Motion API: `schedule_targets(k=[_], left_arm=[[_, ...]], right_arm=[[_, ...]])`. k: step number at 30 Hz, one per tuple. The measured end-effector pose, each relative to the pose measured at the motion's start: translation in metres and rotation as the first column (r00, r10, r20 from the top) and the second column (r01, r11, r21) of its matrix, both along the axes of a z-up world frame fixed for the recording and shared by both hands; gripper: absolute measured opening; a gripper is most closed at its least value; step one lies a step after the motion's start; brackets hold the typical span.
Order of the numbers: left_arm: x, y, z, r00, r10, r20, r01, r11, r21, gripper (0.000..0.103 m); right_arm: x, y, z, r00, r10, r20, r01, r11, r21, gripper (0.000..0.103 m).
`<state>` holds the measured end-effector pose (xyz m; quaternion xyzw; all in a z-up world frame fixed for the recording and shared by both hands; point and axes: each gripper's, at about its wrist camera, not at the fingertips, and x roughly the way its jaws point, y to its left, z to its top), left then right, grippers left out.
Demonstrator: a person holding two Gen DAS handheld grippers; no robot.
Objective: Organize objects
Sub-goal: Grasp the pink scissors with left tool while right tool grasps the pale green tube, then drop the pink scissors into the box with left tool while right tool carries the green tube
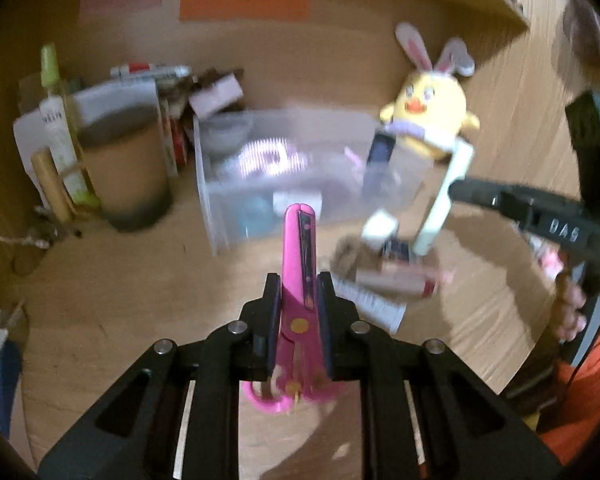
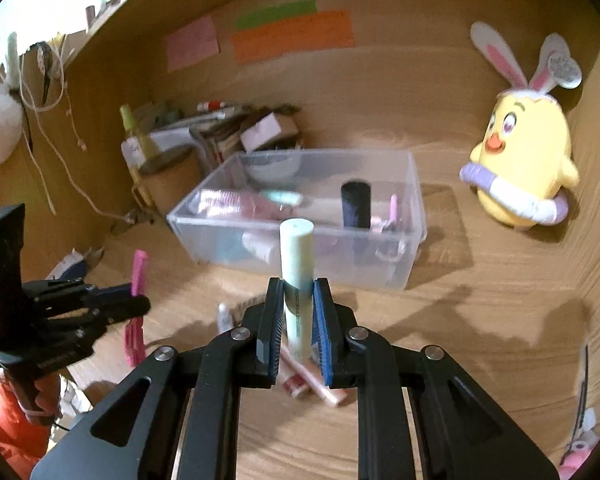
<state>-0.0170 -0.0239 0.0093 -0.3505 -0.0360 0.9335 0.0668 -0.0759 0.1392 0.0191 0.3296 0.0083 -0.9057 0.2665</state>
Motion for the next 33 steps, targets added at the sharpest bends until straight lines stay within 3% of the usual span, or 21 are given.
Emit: schedule_targets(k=[4, 5, 13, 19, 24, 28, 33], left_arm=[[-0.009, -0.007, 0.020, 0.998, 0.020, -0.059, -0.019, 1.000, 0.016, 0.012], [-0.011, -0.008, 0.023, 0.997, 0.023, -0.067, -0.021, 1.000, 0.020, 0.006], [-0.035, -0.024, 0.047, 0.992, 0.046, -0.117, -0.038, 0.997, 0.066, 0.005], [-0.041, -0.031, 0.079, 0.982, 0.065, -0.177, -0.057, 0.997, 0.050, 0.005], [-0.058, -0.044, 0.102, 0.969, 0.127, -0.213, -0.122, 0.992, 0.034, 0.005], [-0.078, -0.054, 0.109, 0.962, 0.164, -0.219, -0.162, 0.986, 0.023, 0.005], [-0.107, -0.050, 0.103, 0.960, 0.184, -0.210, -0.195, 0.980, -0.034, 0.005]], right_arm=[[-0.006, 0.001, 0.011, 0.999, -0.014, -0.030, 0.013, 1.000, -0.010, 0.014], [-0.008, 0.001, 0.014, 0.999, -0.016, -0.040, 0.015, 1.000, -0.011, 0.014], [-0.019, 0.003, 0.033, 0.995, -0.037, -0.087, 0.035, 0.999, -0.034, 0.010], [-0.025, 0.007, 0.047, 0.990, -0.056, -0.128, 0.051, 0.998, -0.043, 0.010], [-0.029, 0.002, 0.029, 0.996, -0.034, -0.081, 0.036, 0.999, 0.015, 0.011], [-0.032, 0.003, 0.003, 0.999, -0.036, -0.022, 0.038, 0.996, 0.079, 0.028], [-0.043, 0.010, -0.030, 0.997, -0.057, 0.055, 0.048, 0.987, 0.153, 0.028]])
